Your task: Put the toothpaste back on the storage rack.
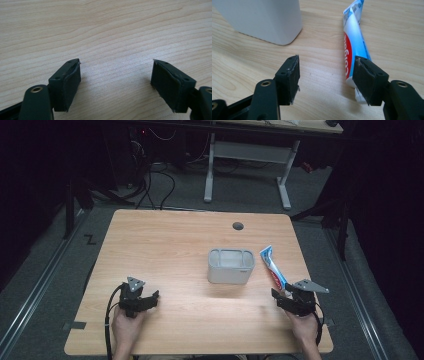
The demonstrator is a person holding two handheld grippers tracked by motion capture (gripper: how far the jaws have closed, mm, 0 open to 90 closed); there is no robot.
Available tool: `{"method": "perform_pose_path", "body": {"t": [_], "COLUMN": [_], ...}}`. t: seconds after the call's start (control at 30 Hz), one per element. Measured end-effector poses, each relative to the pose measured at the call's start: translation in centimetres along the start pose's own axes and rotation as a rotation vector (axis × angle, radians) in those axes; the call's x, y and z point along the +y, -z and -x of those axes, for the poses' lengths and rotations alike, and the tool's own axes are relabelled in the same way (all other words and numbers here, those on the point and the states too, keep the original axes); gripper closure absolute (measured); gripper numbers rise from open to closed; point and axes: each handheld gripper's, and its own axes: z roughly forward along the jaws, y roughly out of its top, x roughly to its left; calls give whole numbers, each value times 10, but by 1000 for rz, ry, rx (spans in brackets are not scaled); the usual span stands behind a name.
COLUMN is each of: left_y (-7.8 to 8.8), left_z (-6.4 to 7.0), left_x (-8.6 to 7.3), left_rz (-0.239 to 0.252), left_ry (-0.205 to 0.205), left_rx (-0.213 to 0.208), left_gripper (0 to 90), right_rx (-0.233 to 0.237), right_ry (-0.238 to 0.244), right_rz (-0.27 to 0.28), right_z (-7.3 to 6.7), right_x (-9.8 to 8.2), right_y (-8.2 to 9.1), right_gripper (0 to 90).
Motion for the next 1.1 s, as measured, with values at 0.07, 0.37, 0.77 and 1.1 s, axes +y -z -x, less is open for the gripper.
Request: {"method": "perform_pose_path", "body": {"t": [0.07,0.37,0.77,1.1], "left_y": [0,0,0,0], "left_z": [0,0,0,-1], "left_x": [0,0,0,0], "left_rz": [0,3,3,4], "left_ry": [0,-3,1,6], "left_rx": [-1,-4,-8,-8], "left_gripper": [246,259,259,256], "right_rx": [2,-11,8,6], "right_ry": [-3,-30,5,61], "right_rz": [3,3,-42,-91], "right_z": [1,7,10,12], "right_x": [2,14,30,46], "right_y": [0,-1,-7,-17], "right_gripper": [375,357,236,188]}}
